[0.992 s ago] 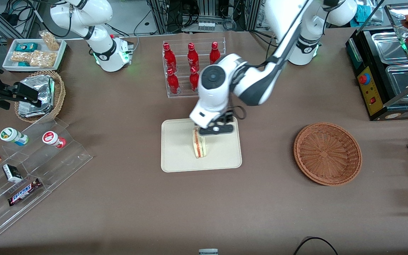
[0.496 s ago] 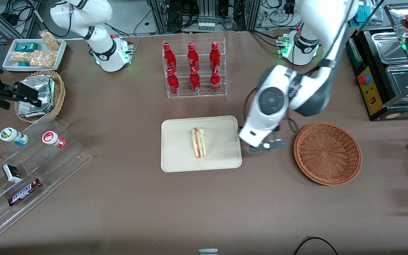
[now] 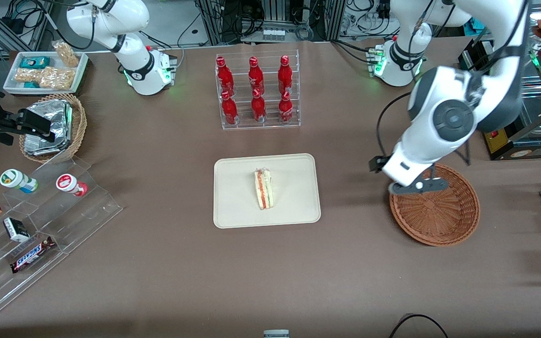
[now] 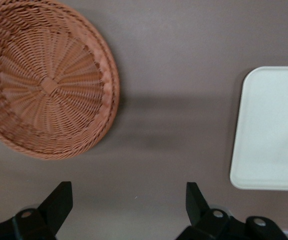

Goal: Place sandwich from basket to tray

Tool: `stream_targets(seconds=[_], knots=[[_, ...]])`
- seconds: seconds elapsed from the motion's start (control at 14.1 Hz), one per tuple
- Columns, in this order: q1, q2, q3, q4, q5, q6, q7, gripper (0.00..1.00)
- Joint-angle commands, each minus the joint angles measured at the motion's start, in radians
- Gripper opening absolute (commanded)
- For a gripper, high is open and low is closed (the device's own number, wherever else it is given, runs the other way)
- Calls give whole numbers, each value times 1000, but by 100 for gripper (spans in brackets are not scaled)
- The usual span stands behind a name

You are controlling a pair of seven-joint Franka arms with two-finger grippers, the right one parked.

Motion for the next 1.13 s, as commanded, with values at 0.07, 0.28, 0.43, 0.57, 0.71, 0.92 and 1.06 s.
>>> stream_targets(seconds=[0.07, 0.28, 0.43, 0.57, 0.71, 0.92, 1.06], knots=[[74, -123, -13, -37, 9, -87, 97, 100], [207, -171, -91, -22, 8, -146, 215, 100], [253, -206, -111, -20, 9, -161, 262, 100], [295, -238, -138, -19, 12, -167, 289, 100], [299, -255, -135, 7, 18, -167, 290, 100], [299, -254, -98, 81, 20, -195, 287, 100], [299, -246, -58, 127, 17, -199, 280, 100]])
